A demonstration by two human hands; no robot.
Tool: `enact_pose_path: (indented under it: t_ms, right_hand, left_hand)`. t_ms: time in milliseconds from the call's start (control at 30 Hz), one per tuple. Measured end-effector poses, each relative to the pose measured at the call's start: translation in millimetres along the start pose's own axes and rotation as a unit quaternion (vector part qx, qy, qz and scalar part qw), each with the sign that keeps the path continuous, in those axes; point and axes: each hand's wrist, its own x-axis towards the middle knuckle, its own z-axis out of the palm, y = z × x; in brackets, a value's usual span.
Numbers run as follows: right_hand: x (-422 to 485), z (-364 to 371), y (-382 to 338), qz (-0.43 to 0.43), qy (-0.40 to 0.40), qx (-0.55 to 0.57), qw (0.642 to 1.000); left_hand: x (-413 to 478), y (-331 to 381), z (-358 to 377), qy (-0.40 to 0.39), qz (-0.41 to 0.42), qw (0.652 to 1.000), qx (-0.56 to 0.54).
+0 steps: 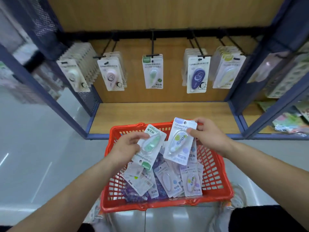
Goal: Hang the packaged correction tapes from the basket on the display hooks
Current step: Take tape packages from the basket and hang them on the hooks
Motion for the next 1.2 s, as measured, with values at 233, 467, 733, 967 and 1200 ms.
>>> enact_pose_path:
  t_ms: [233,467,733,967,1200]
  right_hand:
    - [-50,-22,-67,-0.045,-0.032,0.019,0.998]
    - [-57,-10,-78,-0.044,-0.026,0.057,0.997]
    - [-35,-11,-75,-0.040,-0.025,0.101,0.994]
    - [-23,-6,-78,-0.030,-0.029,0.139,0.989]
    - [-23,15,-81,-0.033,-0.058,0.149,0.987]
  left_hand:
    - [-56,67,-27,0.061,0.052,0.993,-0.087]
    - [-69,74,-22,0.048,0.050,0.978,-0.195]
    - [-49,73,-24,-0.048,0.041,0.986,-0.157]
    - [-33,77,-25,-0.056,0.047,0.986,-0.151]
    - [-23,78,-17,-0.033,0.047,0.993,-0.103]
